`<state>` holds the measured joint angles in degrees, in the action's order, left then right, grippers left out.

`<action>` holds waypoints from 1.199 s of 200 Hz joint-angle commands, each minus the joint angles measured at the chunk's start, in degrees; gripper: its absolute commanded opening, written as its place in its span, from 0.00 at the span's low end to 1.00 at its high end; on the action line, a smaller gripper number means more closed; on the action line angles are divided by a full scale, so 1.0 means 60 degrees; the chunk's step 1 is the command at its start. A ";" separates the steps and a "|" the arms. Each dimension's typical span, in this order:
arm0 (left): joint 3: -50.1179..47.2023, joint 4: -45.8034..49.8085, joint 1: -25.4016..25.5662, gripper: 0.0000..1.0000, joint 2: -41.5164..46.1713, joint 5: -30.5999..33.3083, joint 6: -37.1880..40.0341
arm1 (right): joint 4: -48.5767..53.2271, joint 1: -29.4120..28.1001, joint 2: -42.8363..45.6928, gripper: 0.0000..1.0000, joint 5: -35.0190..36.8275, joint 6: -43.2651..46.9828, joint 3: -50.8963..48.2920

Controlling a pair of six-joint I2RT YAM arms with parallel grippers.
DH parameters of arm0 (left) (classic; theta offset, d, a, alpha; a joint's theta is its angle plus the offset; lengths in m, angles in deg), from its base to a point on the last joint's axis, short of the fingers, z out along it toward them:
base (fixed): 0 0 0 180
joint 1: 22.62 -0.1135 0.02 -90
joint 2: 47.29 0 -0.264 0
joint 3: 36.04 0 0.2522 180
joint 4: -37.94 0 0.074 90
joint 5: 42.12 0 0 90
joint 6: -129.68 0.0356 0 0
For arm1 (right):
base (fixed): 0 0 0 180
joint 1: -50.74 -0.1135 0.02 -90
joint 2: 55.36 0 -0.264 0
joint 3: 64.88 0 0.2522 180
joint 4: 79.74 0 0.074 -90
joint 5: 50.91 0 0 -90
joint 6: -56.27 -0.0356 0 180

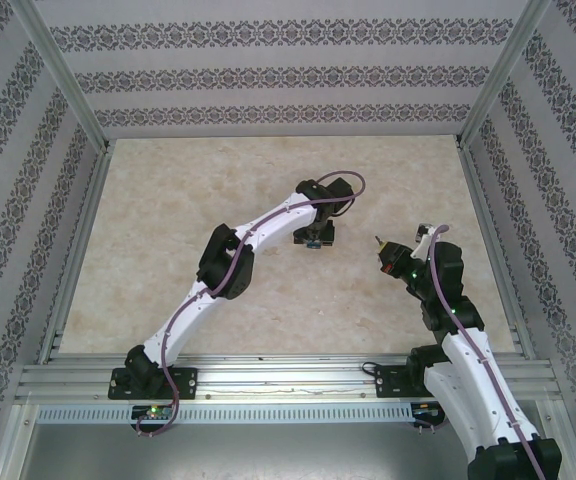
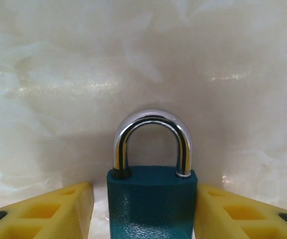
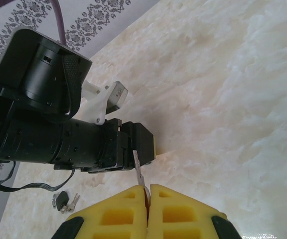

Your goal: Unlock with the key

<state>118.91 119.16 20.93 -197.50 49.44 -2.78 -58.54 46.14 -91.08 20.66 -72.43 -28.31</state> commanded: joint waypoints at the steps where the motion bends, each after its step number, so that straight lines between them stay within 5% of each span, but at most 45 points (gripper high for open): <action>1: 0.0335 0.0387 0.0110 0.53 -0.0557 0.0033 -0.0116 | -0.0174 0.0093 0.0007 0.00 -0.0164 -0.0087 -0.0183; 25: 0.0714 0.0387 0.0088 0.48 -0.0840 -0.0036 -0.0091 | -0.0134 0.0130 0.0036 0.00 -0.0179 -0.0097 -0.0183; 66: 0.0757 0.0385 -0.0079 0.22 -0.1233 -0.0661 -0.0131 | -0.0172 0.0155 0.0036 0.00 -0.0179 -0.0171 -0.0255; 117: 0.0535 0.0285 -0.0165 0.12 -0.0620 -0.0794 0.0087 | -0.0280 0.0152 -0.0189 0.00 -0.0215 -0.0175 -0.0158; 174: -0.0850 -0.0685 -0.0754 0.12 0.1786 -0.1164 0.0279 | -0.0424 0.0152 -0.0319 0.00 -0.0359 -0.0266 -0.0059; 240: -0.4353 -0.3425 -0.1683 0.17 0.5159 -0.2526 -0.0213 | -0.0616 0.0020 -0.0518 0.00 -0.0564 -0.0216 0.0210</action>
<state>97.31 105.74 12.31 -171.32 37.29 -2.89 -60.22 46.49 -93.79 18.25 -73.41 -29.09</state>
